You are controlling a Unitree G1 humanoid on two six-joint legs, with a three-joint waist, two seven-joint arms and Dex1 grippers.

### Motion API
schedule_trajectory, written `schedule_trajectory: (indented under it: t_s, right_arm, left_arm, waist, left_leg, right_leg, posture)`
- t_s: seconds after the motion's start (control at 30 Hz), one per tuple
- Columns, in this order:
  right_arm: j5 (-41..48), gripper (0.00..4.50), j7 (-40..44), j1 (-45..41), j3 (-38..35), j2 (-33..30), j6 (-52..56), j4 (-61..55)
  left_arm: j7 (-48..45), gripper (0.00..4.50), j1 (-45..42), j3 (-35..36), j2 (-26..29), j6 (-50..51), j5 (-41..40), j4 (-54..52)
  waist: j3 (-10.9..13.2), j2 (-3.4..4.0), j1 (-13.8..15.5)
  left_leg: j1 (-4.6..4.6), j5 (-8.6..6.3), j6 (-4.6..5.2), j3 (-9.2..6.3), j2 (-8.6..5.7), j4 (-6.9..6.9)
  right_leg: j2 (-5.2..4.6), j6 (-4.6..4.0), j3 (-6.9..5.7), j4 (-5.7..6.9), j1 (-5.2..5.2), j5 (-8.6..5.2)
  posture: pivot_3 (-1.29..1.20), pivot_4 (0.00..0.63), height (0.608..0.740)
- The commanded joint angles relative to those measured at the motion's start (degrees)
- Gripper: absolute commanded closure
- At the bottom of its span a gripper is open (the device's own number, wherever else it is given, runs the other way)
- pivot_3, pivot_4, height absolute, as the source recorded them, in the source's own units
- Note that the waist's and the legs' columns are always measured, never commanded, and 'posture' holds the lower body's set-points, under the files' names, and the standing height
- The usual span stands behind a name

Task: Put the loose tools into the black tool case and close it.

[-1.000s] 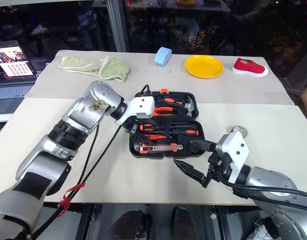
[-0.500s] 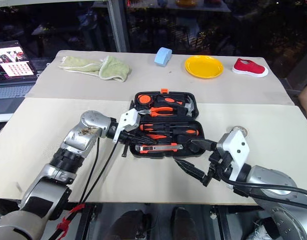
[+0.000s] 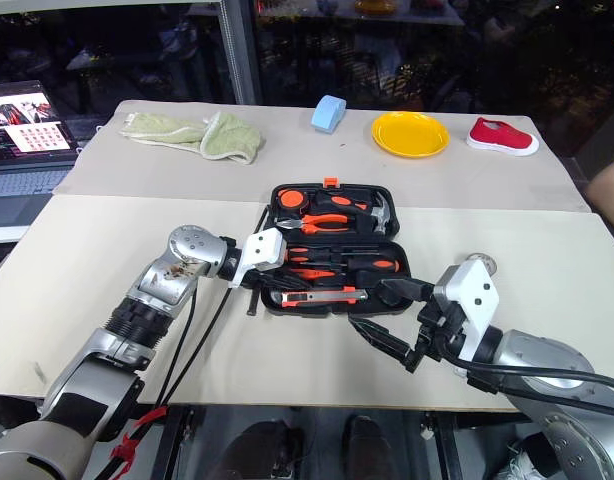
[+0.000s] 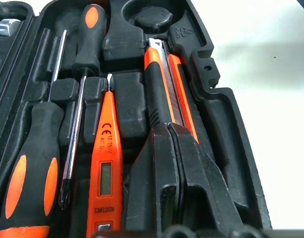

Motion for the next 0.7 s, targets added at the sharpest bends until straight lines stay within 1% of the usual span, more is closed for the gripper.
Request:
schedule_trajectory:
  t_s: [0.03,0.17,0.47,0.63,0.67,0.7]
  right_arm:
    - [1.14,0.0,-0.07,-0.31,-1.6,-0.72,0.34,-1.0]
    - [1.54,0.0,-0.35,-0.17,-1.82,-0.72,0.47,-1.12]
    - [1.6,0.0,-0.87,-0.68,-1.75,-0.71,0.81,-0.98]
    - [1.67,0.0,-0.98,-0.67,-2.04,-0.86,0.84,-0.9]
    - [1.71,0.0,-1.01,-0.67,-2.09,-0.89,0.85,-0.86]
    - [1.77,0.0,-1.07,-0.66,-2.12,-0.9,0.86,-0.83]
  left_arm:
    - [-0.14,4.44,-0.85,-1.47,-0.35,-2.82,1.85,1.69]
    - [-0.15,4.44,-1.32,-1.26,-1.42,-2.09,1.34,2.11]
    - [0.93,4.44,-2.07,-3.12,-3.28,-7.25,4.59,8.48]
    - [1.09,4.44,-2.39,-3.83,-3.67,-9.83,5.75,10.97]
    - [1.04,4.44,-2.34,-3.83,-3.79,-10.07,5.8,11.09]
    - [0.93,4.44,-2.26,-3.82,-3.89,-10.15,5.82,11.11]
  waist:
    - [0.0,0.0,0.03]
    - [-0.01,0.0,0.11]
    - [-0.05,0.01,0.44]
    - [-0.05,0.01,0.44]
    - [-0.05,0.01,0.43]
    - [-0.05,0.01,0.41]
  left_leg:
    - [0.0,0.0,0.0,0.0,0.0,0.0]
    - [0.01,0.0,0.01,0.0,0.0,0.01]
    - [0.09,-0.02,0.04,0.0,0.0,0.04]
    - [0.6,-0.13,0.13,-0.02,0.0,0.0]
    - [0.77,-0.36,0.42,-0.03,0.0,-0.01]
    - [0.86,-0.45,0.49,-0.04,0.01,0.0]
  right_leg:
    - [0.0,0.0,0.0,0.0,0.0,0.0]
    - [-0.02,0.0,0.0,0.0,0.02,0.0]
    - [-0.04,0.01,-0.02,-0.02,0.15,0.01]
    - [-0.05,0.04,-0.03,-0.11,0.76,0.0]
    - [-0.06,0.06,-0.04,-0.14,0.93,-0.01]
    - [-0.07,0.08,-0.03,-0.15,0.99,-0.02]
  posture:
    - [0.0,0.15,0.732]
    - [0.0,0.15,0.732]
    - [0.0,0.15,0.732]
    - [0.0,0.15,0.732]
    - [0.0,0.15,0.732]
    - [0.0,0.15,0.732]
